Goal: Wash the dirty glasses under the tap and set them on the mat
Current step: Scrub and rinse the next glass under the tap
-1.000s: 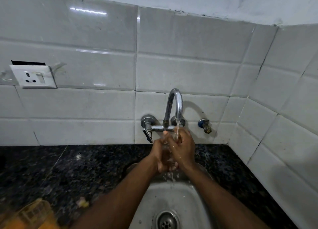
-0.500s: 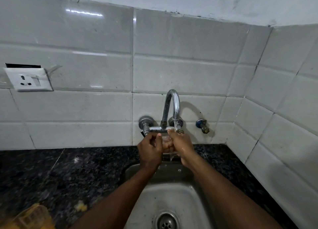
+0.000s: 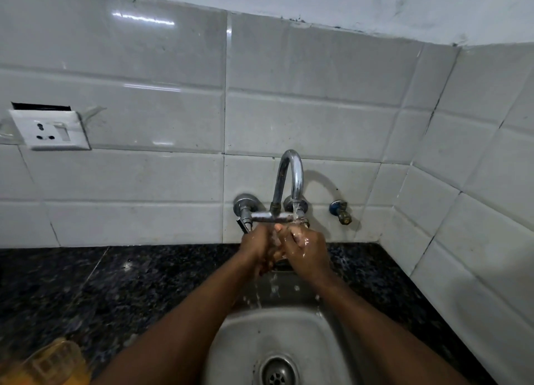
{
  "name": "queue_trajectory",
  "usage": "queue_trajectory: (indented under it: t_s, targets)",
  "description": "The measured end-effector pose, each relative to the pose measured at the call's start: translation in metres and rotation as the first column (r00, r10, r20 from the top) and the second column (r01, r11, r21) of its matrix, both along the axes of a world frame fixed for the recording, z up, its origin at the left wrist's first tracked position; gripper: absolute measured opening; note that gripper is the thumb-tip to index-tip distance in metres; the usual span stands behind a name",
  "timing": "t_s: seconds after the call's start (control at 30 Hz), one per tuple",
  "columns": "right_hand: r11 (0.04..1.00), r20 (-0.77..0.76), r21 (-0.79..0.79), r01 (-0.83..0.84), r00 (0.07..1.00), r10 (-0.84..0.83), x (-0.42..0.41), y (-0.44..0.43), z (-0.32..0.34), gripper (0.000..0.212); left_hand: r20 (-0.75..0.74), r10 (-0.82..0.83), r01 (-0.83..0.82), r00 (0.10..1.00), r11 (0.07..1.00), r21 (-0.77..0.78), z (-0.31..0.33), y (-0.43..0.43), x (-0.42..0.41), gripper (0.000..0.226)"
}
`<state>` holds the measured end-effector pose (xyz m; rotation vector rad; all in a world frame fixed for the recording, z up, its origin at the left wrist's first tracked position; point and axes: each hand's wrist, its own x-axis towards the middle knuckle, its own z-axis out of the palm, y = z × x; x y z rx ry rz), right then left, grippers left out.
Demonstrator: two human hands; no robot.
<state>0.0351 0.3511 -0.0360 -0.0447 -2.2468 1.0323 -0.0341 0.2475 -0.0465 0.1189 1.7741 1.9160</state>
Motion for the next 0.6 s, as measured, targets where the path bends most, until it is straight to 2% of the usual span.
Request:
queue_trajectory:
  t_s: [0.03,0.1,0.13,0.17,0.2,0.27,0.33,0.37,0.4,0.43,0.47,0.5,0.53,0.57,0.6]
  targets:
    - [0.998,-0.025,-0.042,0.054,0.998,-0.055,-0.003,-0.001,-0.001,0.03,-0.125,0.095,-0.098,0.988,0.995,-0.022,0.0,0.003,0.003,0.033]
    - [0.954,0.042,-0.286,0.093,0.996,-0.084,-0.013,-0.007,0.004,0.034,-0.445,0.36,-0.379,0.82,0.924,0.048,0.001,0.006,0.013,0.025]
    - [0.938,0.067,-0.329,0.114,0.993,-0.098,-0.016,-0.008,0.006,0.037,-0.472,0.429,-0.436,0.77,0.894,0.1,0.0,0.007,0.015,0.023]
    - [0.957,0.076,-0.257,0.133,0.99,-0.118,-0.017,-0.008,0.007,0.038,-0.39,0.441,-0.436,0.809,0.894,0.106,-0.001,0.009,0.015,0.024]
    - [0.988,0.075,-0.099,0.118,0.991,-0.111,-0.017,-0.005,0.007,0.039,-0.24,0.399,-0.395,0.885,0.916,0.066,-0.001,0.009,0.012,0.025]
    - [0.969,0.125,0.24,-0.061,0.992,0.031,-0.016,0.005,0.009,0.041,0.089,0.198,-0.203,0.976,0.978,0.052,-0.005,0.005,0.008,0.031]
    - [0.816,0.274,0.534,-0.222,0.958,0.082,-0.016,0.008,0.018,0.039,0.317,0.019,-0.058,0.948,0.992,0.113,-0.011,0.002,0.006,0.045]
    - [0.704,0.295,0.671,-0.233,0.955,0.035,-0.017,0.007,0.022,0.038,0.365,-0.013,-0.022,0.931,0.996,0.091,-0.013,0.001,0.007,0.052]
    - [0.633,0.278,0.745,-0.211,0.961,-0.007,-0.02,0.008,0.023,0.038,0.382,-0.011,-0.004,0.924,0.999,0.039,-0.016,0.001,0.01,0.055]
    - [0.657,0.246,0.733,-0.176,0.969,-0.016,-0.019,0.008,0.024,0.039,0.38,0.007,-0.014,0.925,1.0,0.016,-0.018,0.001,0.012,0.056]
    - [0.767,0.225,0.627,-0.14,0.974,-0.006,-0.018,0.009,0.02,0.04,0.361,0.016,-0.036,0.932,0.998,0.05,-0.02,0.003,0.013,0.056]
    - [0.896,0.196,0.434,-0.093,0.981,0.007,-0.015,0.007,0.016,0.04,0.323,0.034,-0.075,0.946,0.99,0.117,-0.019,0.005,0.013,0.054]
    - [0.98,0.175,0.198,-0.017,0.984,-0.018,-0.013,0.004,0.011,0.04,0.263,0.08,-0.127,0.961,0.977,0.168,-0.017,0.008,0.013,0.048]
    - [0.995,0.168,-0.04,0.088,0.982,-0.081,-0.01,-0.002,0.007,0.037,0.164,0.158,-0.186,0.974,0.968,0.168,-0.016,0.01,0.011,0.04]
    - [0.943,0.209,-0.253,0.217,0.964,-0.166,-0.01,-0.008,0.001,0.036,0.002,0.232,-0.231,0.973,0.969,0.083,-0.011,0.013,0.008,0.033]
